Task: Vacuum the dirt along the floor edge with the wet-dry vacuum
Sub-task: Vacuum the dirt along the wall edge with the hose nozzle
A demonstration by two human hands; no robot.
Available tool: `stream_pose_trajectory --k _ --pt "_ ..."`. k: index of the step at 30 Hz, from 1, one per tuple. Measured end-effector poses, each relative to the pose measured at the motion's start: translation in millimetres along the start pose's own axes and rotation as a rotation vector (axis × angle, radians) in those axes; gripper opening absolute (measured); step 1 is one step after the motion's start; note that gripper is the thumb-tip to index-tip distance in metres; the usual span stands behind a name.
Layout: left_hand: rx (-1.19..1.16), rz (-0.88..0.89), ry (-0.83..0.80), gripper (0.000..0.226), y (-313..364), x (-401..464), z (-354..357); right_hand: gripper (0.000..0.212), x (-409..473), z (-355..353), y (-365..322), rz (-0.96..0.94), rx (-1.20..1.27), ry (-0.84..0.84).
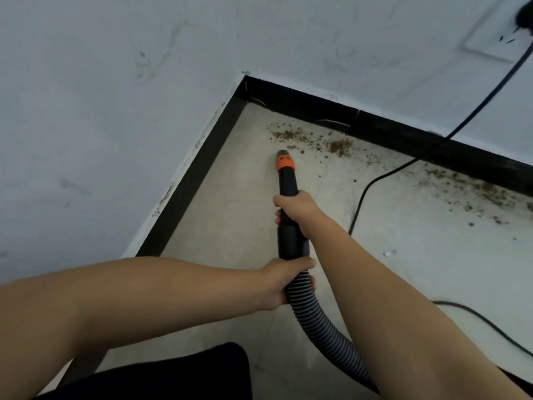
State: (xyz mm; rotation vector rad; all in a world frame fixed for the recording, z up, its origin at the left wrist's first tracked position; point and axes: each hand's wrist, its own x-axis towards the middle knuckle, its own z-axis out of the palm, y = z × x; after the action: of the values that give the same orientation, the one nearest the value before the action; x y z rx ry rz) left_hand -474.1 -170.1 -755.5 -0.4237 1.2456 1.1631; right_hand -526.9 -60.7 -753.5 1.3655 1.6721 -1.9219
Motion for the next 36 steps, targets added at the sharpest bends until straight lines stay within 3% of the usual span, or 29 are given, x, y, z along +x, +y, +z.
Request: stream_pose_trajectory --k 7,13,19,24,30,36 --pt "0.18 -0.045 -0.019 0.011 -5.1 15.7 14.6 0.018 0.1 -39.8 24.3 -0.011 0.158 0.202" --pt "0.03 0.009 0.051 0.017 7.2 13.3 3.8 0.02 11.1 -10.6 -1.9 -0.036 0.031 0.009" --pt "-0.023 0.087 0.145 0.027 29.9 8.5 -16.4 0.011 22.1 15.6 -26.6 -0.037 0.063 -0.115" --pt "0.061 0.094 0.163 0.016 33.9 3.2 -8.8 0.011 20.9 0.2 -24.0 -0.005 0.17 -0.058" --pt "0.163 0.044 0.064 0.019 32.5 5.5 19.9 0.013 18.6 -47.8 -6.2 0.044 0.301 0.069" --pt "0.096 0.042 0.044 0.018 39.8 11.3 27.9 0.015 24.8 -52.1 -17.4 0.022 0.227 0.087"
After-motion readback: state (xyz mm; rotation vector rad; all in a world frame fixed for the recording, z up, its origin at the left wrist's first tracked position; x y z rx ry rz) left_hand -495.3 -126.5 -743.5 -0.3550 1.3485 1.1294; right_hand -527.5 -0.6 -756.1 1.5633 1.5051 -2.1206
